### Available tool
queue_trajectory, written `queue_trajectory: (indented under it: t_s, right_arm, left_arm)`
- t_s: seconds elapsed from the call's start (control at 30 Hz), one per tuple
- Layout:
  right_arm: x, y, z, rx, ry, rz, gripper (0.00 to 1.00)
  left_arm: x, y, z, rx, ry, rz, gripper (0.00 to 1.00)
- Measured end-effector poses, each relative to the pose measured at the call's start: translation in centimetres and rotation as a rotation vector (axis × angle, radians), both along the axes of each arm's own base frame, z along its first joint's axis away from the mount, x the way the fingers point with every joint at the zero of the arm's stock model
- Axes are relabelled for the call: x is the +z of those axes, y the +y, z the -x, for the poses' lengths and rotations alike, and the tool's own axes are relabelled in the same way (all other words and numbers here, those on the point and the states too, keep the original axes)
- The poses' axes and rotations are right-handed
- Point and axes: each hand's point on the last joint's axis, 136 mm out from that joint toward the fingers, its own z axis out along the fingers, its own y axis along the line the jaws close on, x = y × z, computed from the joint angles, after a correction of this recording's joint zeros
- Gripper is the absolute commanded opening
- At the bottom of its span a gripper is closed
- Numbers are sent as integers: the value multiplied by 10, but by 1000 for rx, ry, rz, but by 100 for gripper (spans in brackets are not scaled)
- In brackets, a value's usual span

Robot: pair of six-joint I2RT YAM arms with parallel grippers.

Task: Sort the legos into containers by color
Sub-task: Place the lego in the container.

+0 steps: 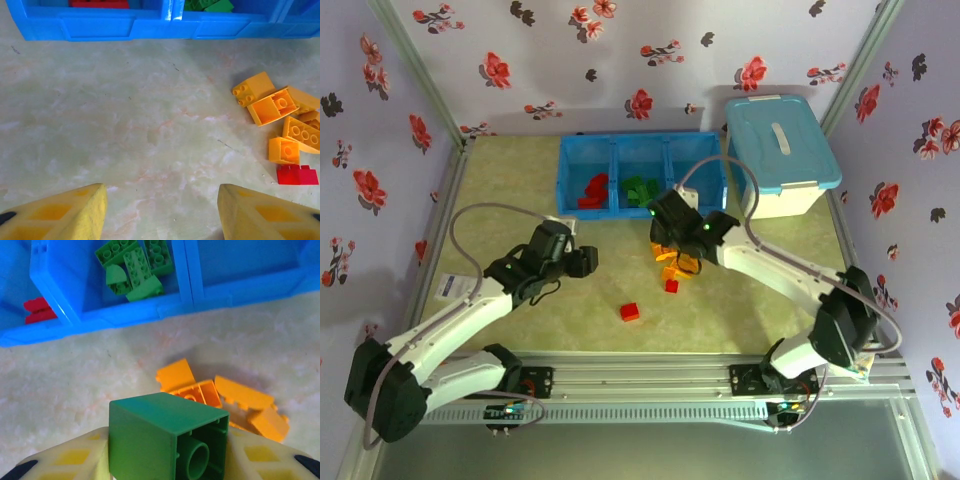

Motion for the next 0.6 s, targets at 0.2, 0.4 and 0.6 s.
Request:
queue_trajectory:
  t_s: [0.2, 0.4, 0.6]
  right_arm:
    - [-8, 17, -52, 39, 40, 24, 33]
    - [-21, 31, -99, 65, 77, 42, 34]
    - [-38, 42, -136, 77, 113, 47, 41]
  left_arm:
    - [-8, 4, 10, 4, 17, 20, 61]
    - [-19, 6, 21, 2, 43, 27, 61]
    - [-8, 8, 25, 4, 16, 56, 62]
